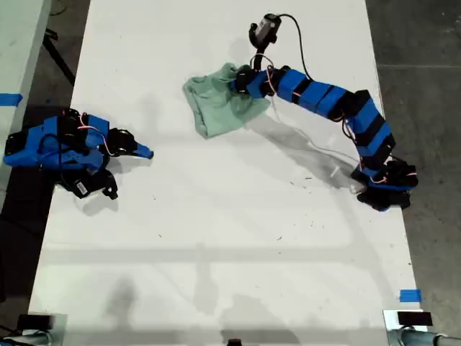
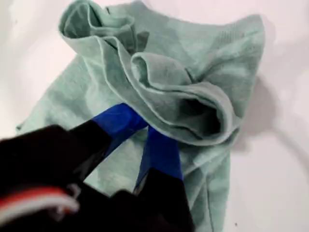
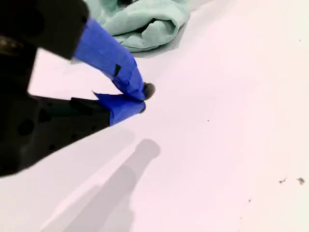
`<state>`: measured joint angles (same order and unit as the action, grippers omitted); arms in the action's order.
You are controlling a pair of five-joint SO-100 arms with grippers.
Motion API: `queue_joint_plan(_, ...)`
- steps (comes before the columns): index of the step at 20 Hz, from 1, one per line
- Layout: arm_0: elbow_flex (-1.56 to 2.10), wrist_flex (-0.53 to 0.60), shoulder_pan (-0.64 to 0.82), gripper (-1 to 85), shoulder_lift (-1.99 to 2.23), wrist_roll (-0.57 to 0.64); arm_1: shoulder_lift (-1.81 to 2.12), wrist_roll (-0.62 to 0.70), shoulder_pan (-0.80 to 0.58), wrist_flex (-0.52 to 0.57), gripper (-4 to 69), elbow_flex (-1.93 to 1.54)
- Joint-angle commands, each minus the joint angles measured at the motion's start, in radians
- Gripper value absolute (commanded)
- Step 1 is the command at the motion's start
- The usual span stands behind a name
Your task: Fold t-shirt
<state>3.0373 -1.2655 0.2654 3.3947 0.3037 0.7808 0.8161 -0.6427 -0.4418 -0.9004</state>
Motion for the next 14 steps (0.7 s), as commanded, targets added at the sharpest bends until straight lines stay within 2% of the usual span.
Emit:
queue_joint_plan(1,-0.002,-0.008,0.011,0.0,0.005,-0.003,0.049,-0.13,-0.041,0.169,-1.1,0.0)
queue_joint_plan(2,-0.002,-0.008,0.011,0.0,0.005,-0.003,0.066,-0.141,-0.052,0.216,-1.3,-0.025)
queue_joint_plan(5,-0.002,-0.008,0.009,0.0,0.006,0.0,0.192,-0.126,-0.083,0.222,-1.5,-0.127)
queue_joint_plan(10,-0.002,-0.011,0.008,0.0,0.012,0.002,0.463,0.002,-0.041,0.087,-1.5,-0.439)
queue_joint_plan(12,-0.002,-0.02,0.012,0.0,0.023,-0.008,0.647,0.015,0.011,0.035,-1.5,-0.644)
queue_joint_plan(14,-0.005,-0.008,0.012,1.1,0.023,-0.009,0.845,0.002,0.071,-0.072,-1.8,-0.828)
